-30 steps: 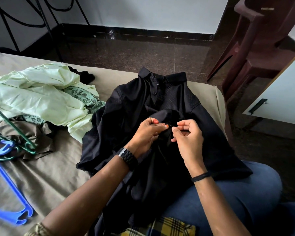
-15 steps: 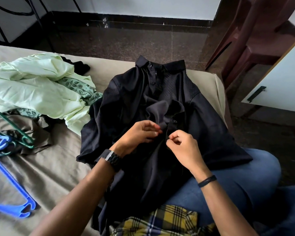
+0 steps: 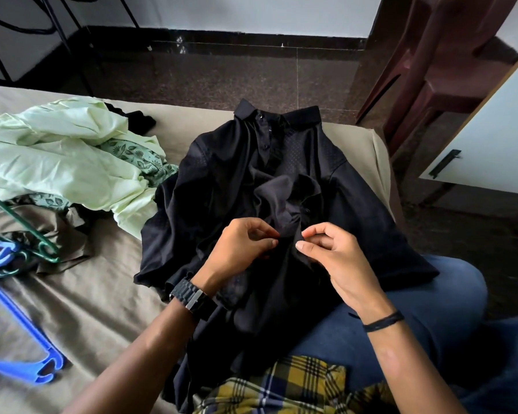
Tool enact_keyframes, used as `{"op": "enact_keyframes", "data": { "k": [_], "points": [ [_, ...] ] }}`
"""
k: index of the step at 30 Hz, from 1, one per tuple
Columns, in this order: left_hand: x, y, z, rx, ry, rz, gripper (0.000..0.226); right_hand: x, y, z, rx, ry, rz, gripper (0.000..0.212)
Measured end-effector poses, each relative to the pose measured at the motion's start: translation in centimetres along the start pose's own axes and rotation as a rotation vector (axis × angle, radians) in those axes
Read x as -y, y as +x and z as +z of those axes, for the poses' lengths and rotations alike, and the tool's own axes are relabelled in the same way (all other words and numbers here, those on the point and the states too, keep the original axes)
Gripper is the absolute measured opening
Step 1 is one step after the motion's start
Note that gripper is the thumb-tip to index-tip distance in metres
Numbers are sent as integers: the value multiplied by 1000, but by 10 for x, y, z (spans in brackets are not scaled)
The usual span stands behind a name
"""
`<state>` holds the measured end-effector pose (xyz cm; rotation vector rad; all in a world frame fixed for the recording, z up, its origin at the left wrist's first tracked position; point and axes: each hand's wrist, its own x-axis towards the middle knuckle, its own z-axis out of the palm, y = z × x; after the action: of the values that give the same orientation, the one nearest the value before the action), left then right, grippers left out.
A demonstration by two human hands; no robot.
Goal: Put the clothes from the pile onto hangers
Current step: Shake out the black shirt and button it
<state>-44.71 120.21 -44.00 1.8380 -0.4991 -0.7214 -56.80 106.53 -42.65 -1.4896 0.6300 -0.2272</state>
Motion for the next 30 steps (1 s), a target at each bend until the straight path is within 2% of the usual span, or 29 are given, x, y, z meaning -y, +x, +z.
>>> {"op": "enact_keyframes", "data": {
  "k": [2, 4, 8, 11, 16, 25, 30],
  "points": [
    [-12, -7, -1, -7, -113, 8, 14, 8, -3, -2, 86, 4, 8, 25],
    [-23, -14, -3, 16, -217, -3, 14, 16, -6, -1, 103, -28, -14, 30],
    [-34, -26, -4, 96, -424, -68, 8, 24, -13, 6, -77, -252, -195, 26],
    [-36, -32, 2, 88, -514, -108, 6, 26, -18, 11, -216, -346, -329, 25],
    [-36, -38, 17, 12, -593, -107, 6, 28, -26, 18, -257, -333, -395, 28],
    [-38, -42, 23, -95, -635, -83, 7, 33, -33, 16, -145, -322, -415, 39],
    [-42, -43, 22, -116, -600, -55, 7, 30, -34, 21, -218, -335, -484, 43]
  ]
}}
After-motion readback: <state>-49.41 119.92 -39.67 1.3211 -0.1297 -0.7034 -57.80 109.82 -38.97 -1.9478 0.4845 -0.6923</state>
